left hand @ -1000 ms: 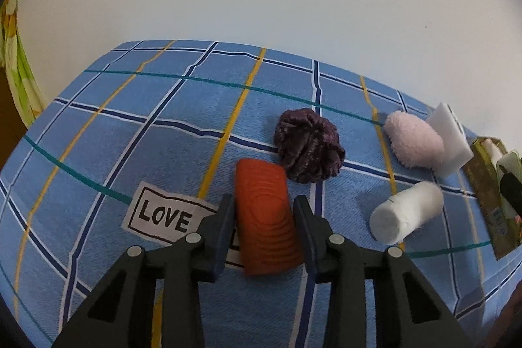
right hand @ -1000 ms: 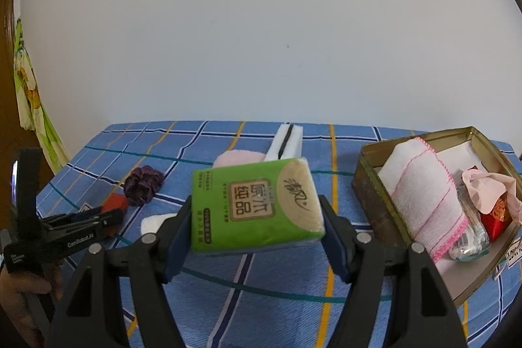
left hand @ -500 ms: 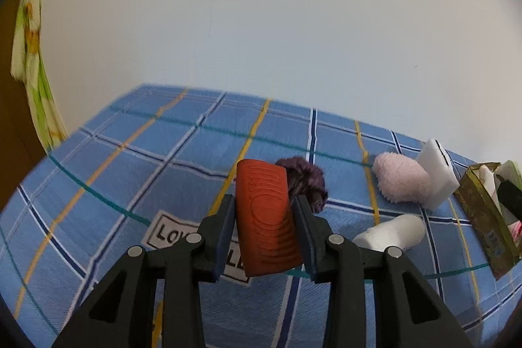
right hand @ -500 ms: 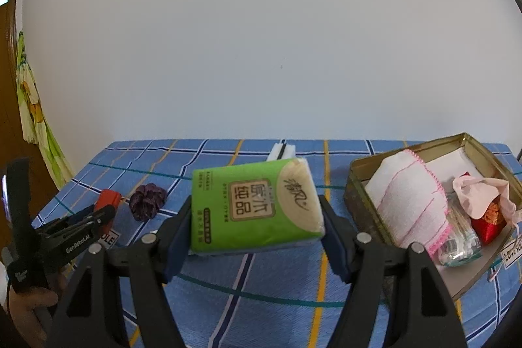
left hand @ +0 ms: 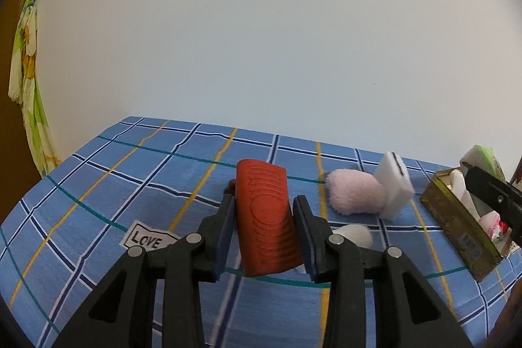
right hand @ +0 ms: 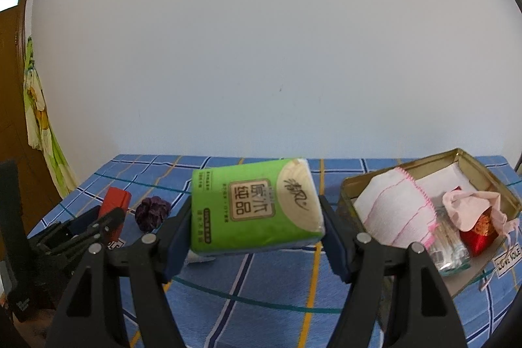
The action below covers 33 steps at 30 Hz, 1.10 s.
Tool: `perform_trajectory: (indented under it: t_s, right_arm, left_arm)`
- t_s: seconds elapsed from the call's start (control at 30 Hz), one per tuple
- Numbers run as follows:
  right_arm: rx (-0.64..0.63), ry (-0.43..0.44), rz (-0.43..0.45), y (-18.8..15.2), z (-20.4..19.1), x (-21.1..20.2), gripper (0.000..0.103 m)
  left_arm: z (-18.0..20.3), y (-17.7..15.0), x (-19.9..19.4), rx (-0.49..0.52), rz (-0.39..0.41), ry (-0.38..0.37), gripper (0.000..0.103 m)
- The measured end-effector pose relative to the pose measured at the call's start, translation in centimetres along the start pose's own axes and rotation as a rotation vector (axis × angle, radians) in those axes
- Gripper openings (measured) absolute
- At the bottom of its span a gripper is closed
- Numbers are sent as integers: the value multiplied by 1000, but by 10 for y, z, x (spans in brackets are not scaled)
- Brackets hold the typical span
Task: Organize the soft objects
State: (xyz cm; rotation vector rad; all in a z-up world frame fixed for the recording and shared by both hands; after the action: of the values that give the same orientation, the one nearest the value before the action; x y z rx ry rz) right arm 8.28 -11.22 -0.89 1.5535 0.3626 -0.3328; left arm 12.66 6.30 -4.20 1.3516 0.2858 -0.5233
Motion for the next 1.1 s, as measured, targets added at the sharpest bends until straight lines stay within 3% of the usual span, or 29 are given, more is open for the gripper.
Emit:
perform_trajectory:
  t_s: [0.3, 0.67, 1.1]
  right_arm:
    - [-65, -45, 79, 1, 27, -27, 71]
    - [-26, -103, 125, 7, 72, -43, 71]
    - [14, -176, 140, 11, 120, -52, 71]
  left_arm:
    - [41, -1, -10, 23, 23, -43, 39]
    - [109, -2, -17, 76, 41, -120, 39]
    - [151, 6, -24, 137, 70, -171, 36]
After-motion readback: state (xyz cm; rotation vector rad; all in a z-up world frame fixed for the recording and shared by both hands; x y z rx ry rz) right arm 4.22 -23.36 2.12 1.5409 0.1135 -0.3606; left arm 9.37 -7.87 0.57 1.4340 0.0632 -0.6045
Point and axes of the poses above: each gripper's, at about its wrist camera, not at the fingertips, and x roughly the way its jaws point, z to its right, y to its top, the point moved 9 cm from there along x, roughly the way its jaws point, and after that the axes turned 6 degrees about -x, right-handed, at the moved point
